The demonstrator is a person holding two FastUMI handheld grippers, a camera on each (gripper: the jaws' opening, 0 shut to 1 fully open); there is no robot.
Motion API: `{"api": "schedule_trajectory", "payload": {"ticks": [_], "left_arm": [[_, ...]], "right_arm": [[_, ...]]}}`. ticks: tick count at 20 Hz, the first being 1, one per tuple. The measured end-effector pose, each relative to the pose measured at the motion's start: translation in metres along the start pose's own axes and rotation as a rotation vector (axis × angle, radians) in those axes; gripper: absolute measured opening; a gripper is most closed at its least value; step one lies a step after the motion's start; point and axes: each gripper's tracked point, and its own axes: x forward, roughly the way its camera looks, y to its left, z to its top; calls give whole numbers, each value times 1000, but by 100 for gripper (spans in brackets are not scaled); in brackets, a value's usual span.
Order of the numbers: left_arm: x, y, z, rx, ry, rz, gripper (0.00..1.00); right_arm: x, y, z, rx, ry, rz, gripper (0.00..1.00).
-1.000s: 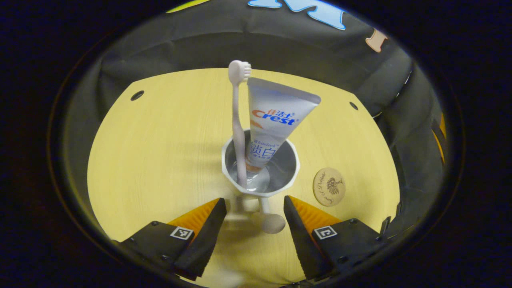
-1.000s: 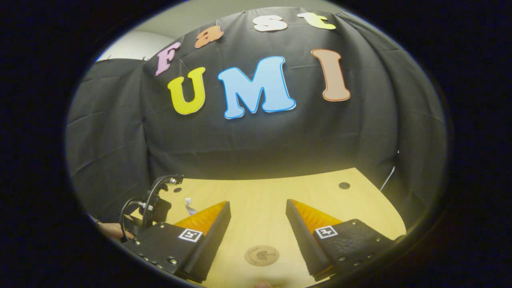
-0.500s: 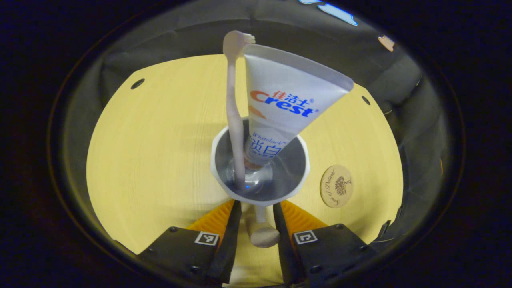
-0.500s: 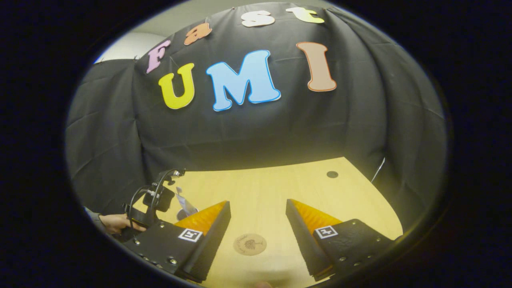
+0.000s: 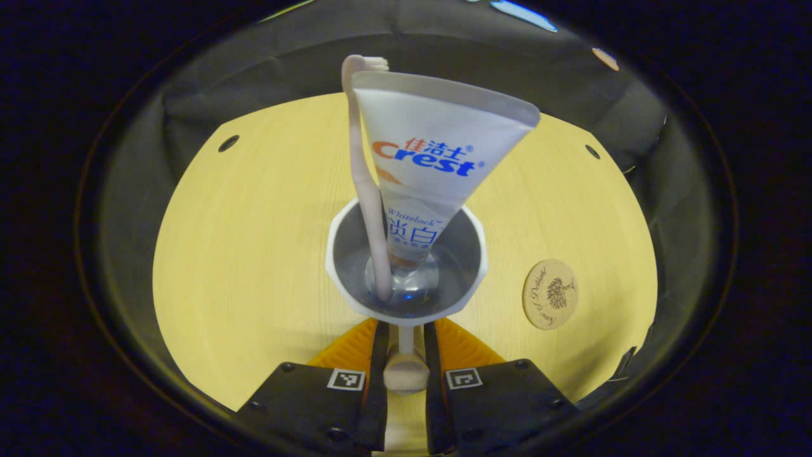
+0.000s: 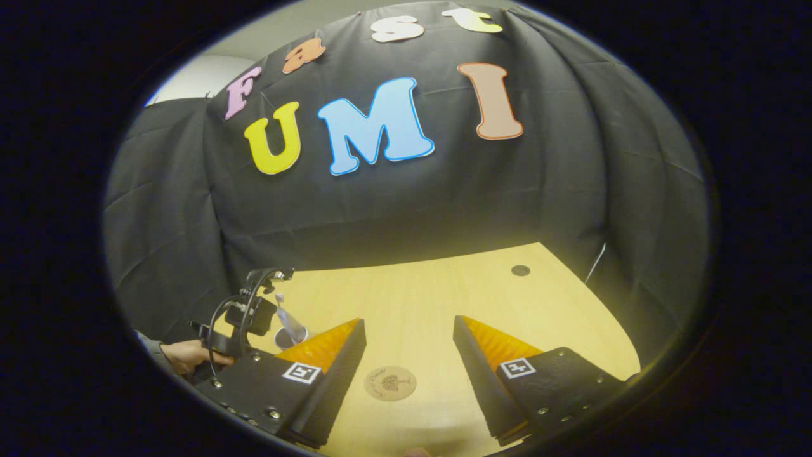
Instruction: Put the toothbrush and toothpaste on the desktop into the cup, then pick up the cup and place it on the coaster on the desktop.
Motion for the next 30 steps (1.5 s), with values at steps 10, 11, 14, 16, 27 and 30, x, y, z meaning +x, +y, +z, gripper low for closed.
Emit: {"api": "schedule_trajectory", "payload": {"ticks": [10,11,14,16,27,30], "left_arm": [[-14,-27,6,36,-82,-26,29],[-17,-36,7,47,-83,-36,29],[-23,-64,7,69,-82,-75,29],[-26,-84,5,81,-79,-101,29],[-26,-167,-15,158,-41,-168,29],[-20,-176,-23,167,-16,-163,28]], "right_arm": [[-7,-17,6,16,-16,-18,87],[-7,-19,6,16,-17,-18,87],[-10,-22,10,15,-24,-16,87],[-13,-26,11,12,-29,-20,87],[-32,-58,11,26,-28,-47,87],[-33,-67,12,36,-28,-50,87]]}}
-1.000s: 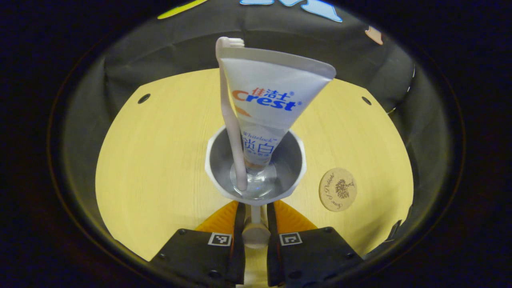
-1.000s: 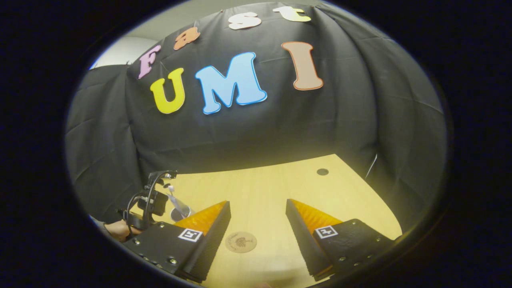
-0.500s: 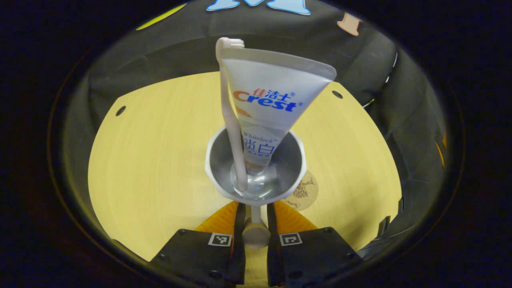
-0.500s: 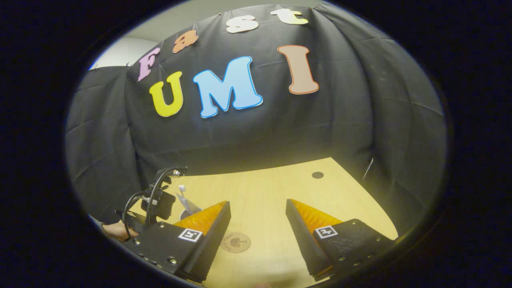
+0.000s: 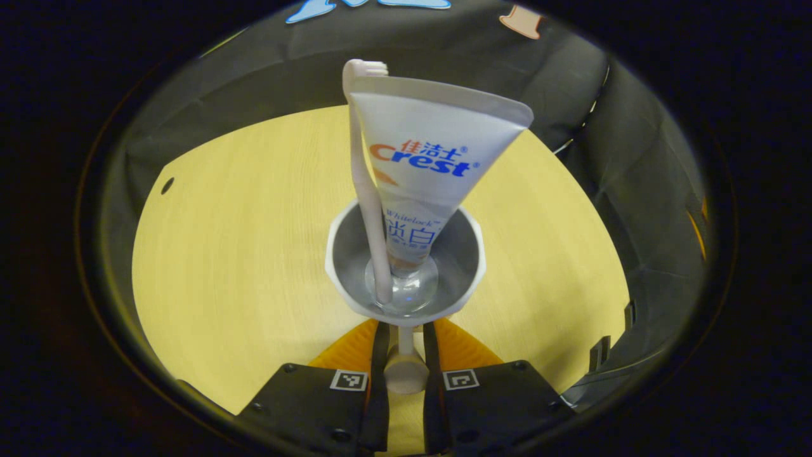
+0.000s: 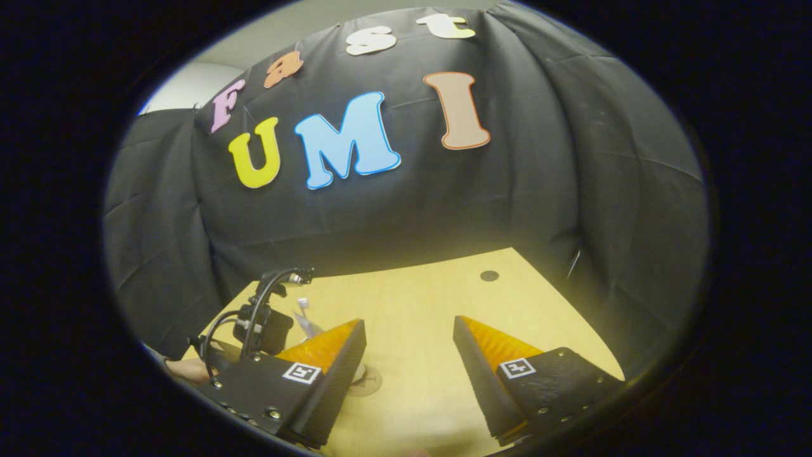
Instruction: Put the toothbrush and toothpaste on the desktop into the cup, then pick up the cup and place it on the coaster on the desktop.
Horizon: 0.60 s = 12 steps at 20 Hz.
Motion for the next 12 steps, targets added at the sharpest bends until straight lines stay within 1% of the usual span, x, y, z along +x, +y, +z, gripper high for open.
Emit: {"api": "schedule_trajectory", "payload": {"ticks": [6,9,10,11,12], "left_arm": [[11,-6,-8,9,37,24,29],[9,-4,-10,18,48,44,29],[11,-6,-11,19,47,50,27],[12,-5,-11,20,51,57,30],[12,-5,-10,18,55,60,29]], "right_arm": [[-1,-8,-4,-1,9,1,87],[-3,-11,-3,0,9,7,87],[-2,-11,-3,2,10,11,87],[-3,-11,-2,4,11,16,87],[-3,-12,-1,4,10,19,87]]}}
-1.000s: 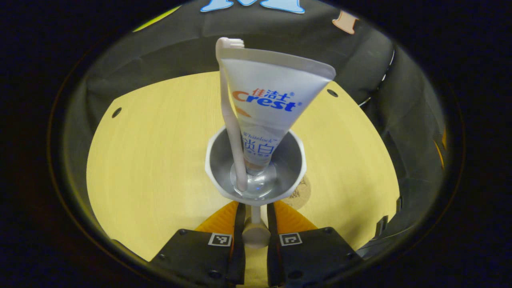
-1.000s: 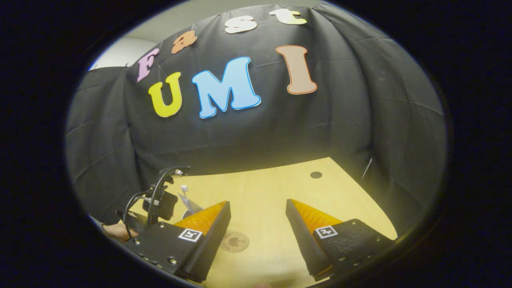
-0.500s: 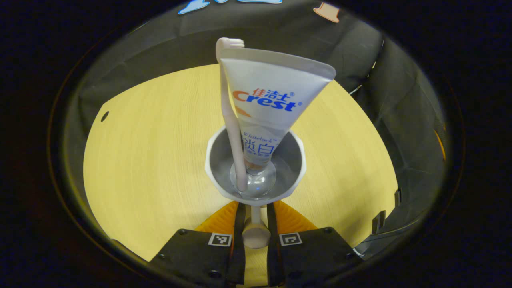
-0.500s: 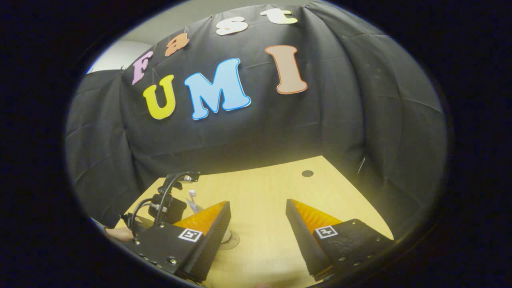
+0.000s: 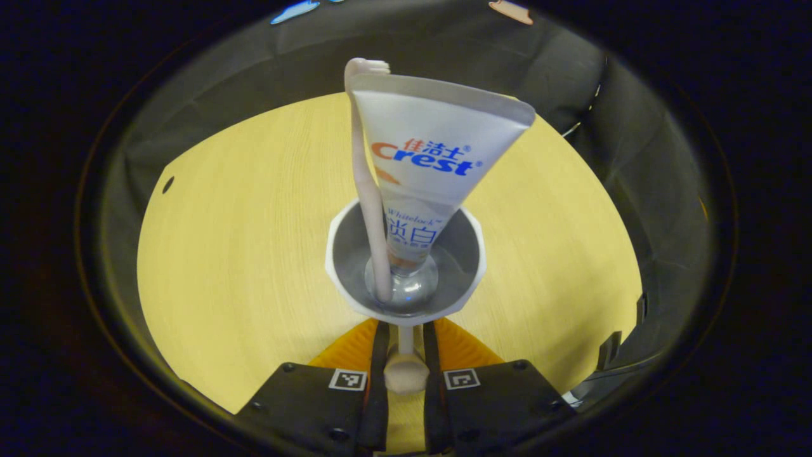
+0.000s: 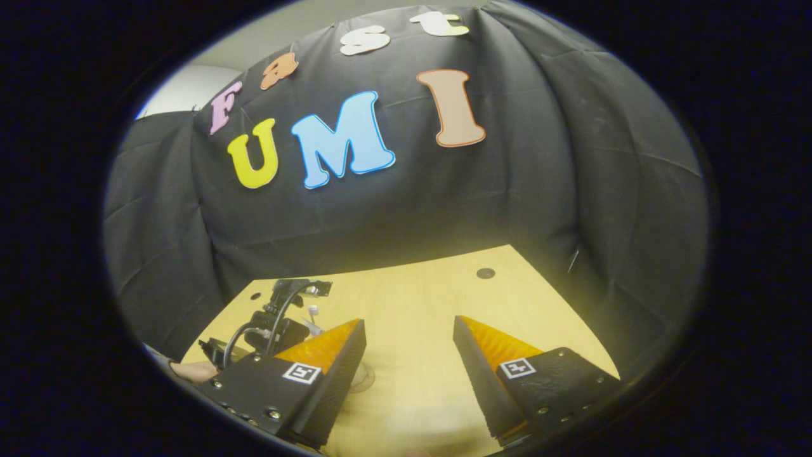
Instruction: Put the toothbrush and toothpaste on the desktop into the cup, then pick up the cup and place it on the coaster on the desktop.
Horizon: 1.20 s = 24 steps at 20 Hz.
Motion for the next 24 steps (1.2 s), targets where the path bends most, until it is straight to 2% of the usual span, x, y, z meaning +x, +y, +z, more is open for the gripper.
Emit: {"api": "schedule_trajectory", "payload": {"ticks": [3,7,8,9,10,11,12,13,14,16,17,18,21,22,24], "left_arm": [[-3,3,-2,-4,-6,0,34],[-26,14,-6,-28,-76,-16,39],[-37,17,-6,-33,-107,-14,35],[-48,21,-6,-36,-142,-14,42],[-59,26,-7,-41,-171,-14,35],[-74,25,-6,-51,-203,-15,42],[-88,26,-5,-65,-240,-20,42],[-102,25,-2,-82,-283,-24,36],[-119,27,-2,-97,-332,-22,36],[-143,37,4,-115,-433,-17,38],[-156,41,8,-117,-486,-14,45],[-169,45,11,-117,-540,-9,41],[-214,56,30,-106,-716,10,48],[-224,56,35,-100,-770,19,46],[-238,59,35,-88,-873,23,48]], "right_arm": [[-2,0,3,-18,-4,9,87],[-1,3,6,-61,-3,29,87],[-2,6,8,-73,-5,38,87],[-2,7,9,-88,-6,44,87],[-3,8,10,-102,-9,51,87],[-4,11,11,-113,-9,62,87],[-5,14,11,-120,-9,76,87],[-7,18,12,-128,-10,90,87],[-9,21,13,-139,-19,99,83],[-11,22,15,-161,-27,96,87],[-12,24,16,-166,-30,92,87],[-13,28,17,-170,-34,89,87],[-19,36,22,-175,-52,61,87],[-22,40,23,-178,-57,56,87],[-27,45,26,-201,-77,40,87]]}}
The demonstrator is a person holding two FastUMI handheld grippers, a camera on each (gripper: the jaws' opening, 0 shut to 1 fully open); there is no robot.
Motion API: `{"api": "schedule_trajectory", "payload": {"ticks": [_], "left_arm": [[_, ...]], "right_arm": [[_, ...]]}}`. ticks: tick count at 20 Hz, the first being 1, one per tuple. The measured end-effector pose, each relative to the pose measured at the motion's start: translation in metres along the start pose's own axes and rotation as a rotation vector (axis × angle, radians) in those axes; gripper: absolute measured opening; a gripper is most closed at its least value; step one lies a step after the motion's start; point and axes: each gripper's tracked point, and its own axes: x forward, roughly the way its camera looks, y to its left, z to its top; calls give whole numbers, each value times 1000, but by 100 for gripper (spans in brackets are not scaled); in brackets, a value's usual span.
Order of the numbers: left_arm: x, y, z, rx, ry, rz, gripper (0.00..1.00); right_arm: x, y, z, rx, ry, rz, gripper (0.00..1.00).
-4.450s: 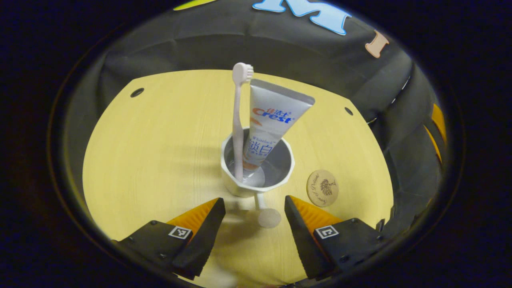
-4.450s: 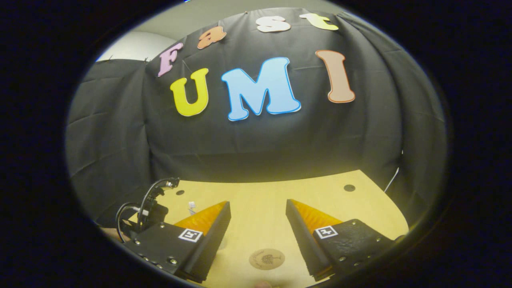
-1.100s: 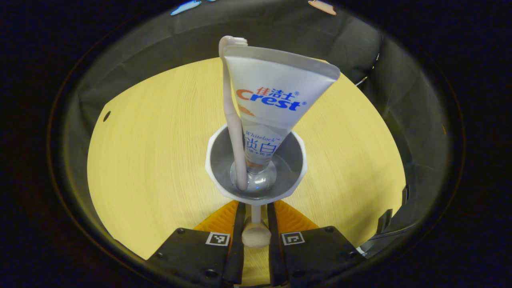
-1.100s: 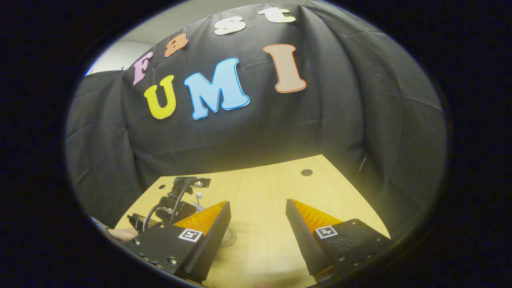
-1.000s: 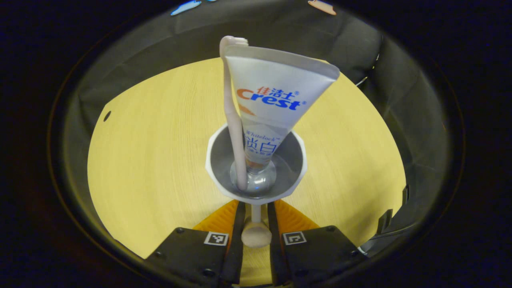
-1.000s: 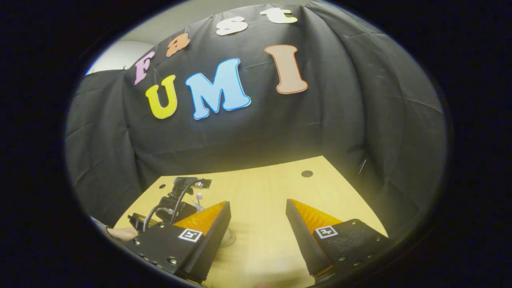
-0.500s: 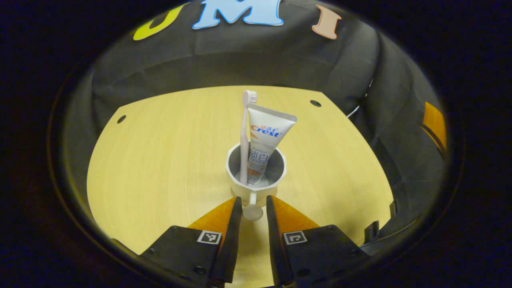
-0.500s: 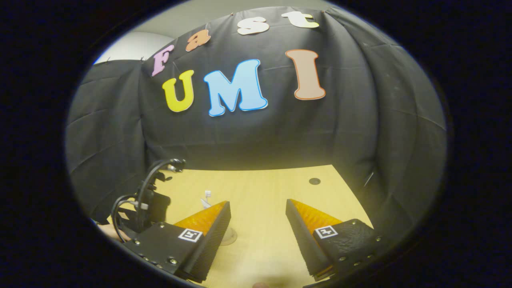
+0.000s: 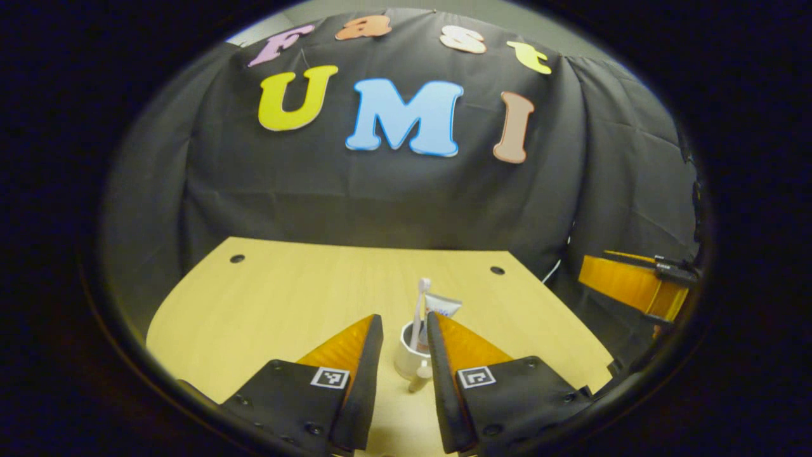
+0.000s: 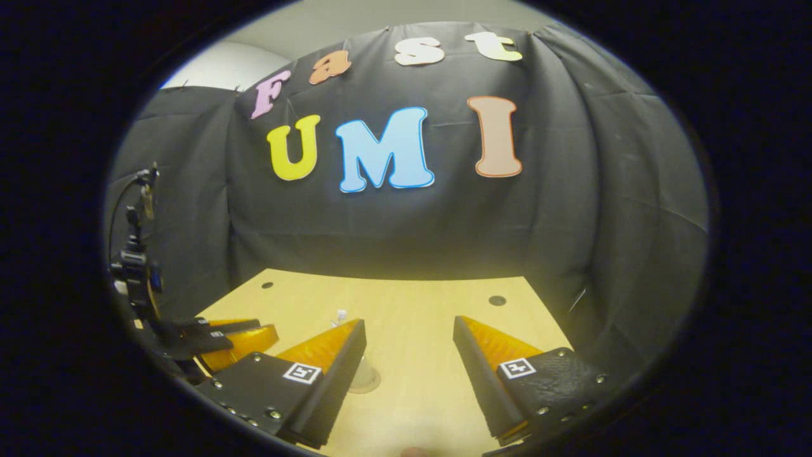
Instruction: Put the toothbrush and toothpaste on the desktop into the cup, then pick up the cup and place it on the coaster on the desktop.
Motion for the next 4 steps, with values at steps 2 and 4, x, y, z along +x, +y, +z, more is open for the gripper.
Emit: {"api": "schedule_trajectory", "payload": {"ticks": [2,4], "left_arm": [[-14,3,15,15,-88,5,56],[-25,4,30,24,-150,6,54]], "right_arm": [[-3,1,2,-23,-16,-33,87],[-7,4,6,-31,-35,-59,87]]}}
